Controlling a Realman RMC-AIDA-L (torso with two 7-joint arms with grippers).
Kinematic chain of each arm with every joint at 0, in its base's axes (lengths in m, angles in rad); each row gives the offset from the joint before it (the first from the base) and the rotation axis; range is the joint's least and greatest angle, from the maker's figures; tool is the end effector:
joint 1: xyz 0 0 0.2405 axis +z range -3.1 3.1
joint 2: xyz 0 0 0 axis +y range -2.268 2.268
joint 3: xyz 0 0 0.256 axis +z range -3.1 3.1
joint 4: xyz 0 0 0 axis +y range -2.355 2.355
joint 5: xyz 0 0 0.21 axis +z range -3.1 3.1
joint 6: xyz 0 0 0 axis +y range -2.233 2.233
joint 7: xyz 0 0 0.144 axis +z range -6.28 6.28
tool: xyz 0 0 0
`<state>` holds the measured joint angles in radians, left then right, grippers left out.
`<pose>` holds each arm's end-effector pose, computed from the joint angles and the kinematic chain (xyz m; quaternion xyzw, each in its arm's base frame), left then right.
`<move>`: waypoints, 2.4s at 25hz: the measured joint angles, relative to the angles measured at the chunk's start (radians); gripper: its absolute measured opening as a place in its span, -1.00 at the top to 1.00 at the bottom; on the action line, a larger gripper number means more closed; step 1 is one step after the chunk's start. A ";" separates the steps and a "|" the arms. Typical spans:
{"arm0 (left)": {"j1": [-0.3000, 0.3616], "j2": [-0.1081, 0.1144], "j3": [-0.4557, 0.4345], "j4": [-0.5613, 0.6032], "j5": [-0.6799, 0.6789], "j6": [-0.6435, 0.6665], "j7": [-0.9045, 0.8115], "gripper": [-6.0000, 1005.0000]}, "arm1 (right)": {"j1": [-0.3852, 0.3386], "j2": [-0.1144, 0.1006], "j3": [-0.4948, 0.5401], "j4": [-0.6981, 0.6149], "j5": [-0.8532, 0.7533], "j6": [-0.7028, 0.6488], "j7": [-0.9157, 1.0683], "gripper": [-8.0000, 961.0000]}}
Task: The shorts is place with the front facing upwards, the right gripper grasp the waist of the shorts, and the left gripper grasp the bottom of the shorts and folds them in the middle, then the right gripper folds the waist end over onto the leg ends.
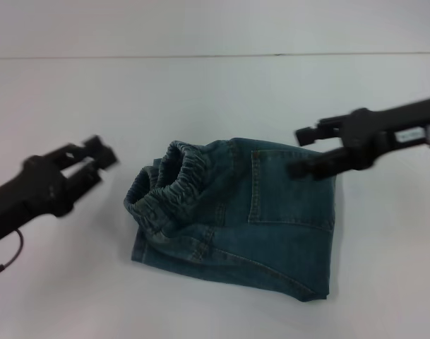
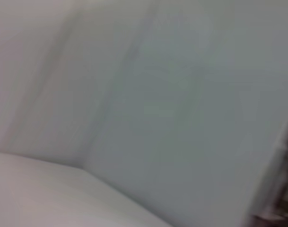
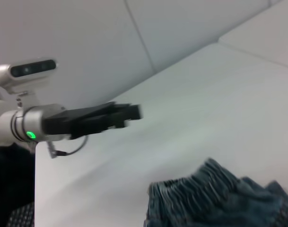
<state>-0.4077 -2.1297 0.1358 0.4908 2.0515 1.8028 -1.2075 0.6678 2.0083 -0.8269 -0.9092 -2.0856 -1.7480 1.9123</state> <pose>-0.2987 0.2670 0.0136 -0.8284 -0.2791 -0.4368 0.2122 0.1963 0.3575 0.0415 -0.9522 0.2663 0.1487 0.0182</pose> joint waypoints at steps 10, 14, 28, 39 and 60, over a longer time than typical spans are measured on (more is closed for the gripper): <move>-0.135 -0.010 0.307 0.026 -0.001 -0.005 -0.169 -0.17 | -0.131 -0.031 0.083 0.015 0.037 -0.037 -0.089 -0.97; -0.175 -0.021 0.391 -0.006 -0.001 -0.142 -0.187 -0.53 | -0.148 -0.038 0.109 0.015 0.036 -0.052 -0.094 -0.97; -0.184 -0.026 0.446 -0.007 -0.010 -0.469 -0.199 -0.80 | -0.153 -0.035 0.126 0.015 0.036 -0.054 -0.100 -0.97; -0.128 -0.026 0.440 0.065 -0.017 -0.524 -0.193 -0.81 | -0.151 -0.033 0.126 0.016 0.037 -0.055 -0.100 -0.97; 0.030 0.021 0.312 0.389 0.188 0.032 -0.369 -0.80 | -0.213 0.039 0.121 0.112 0.034 -0.017 -0.411 -0.97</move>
<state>-0.3778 -2.1087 0.4483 0.8797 2.2400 1.8345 -1.5765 0.4547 2.0470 -0.7061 -0.7968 -2.0512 -1.7647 1.5013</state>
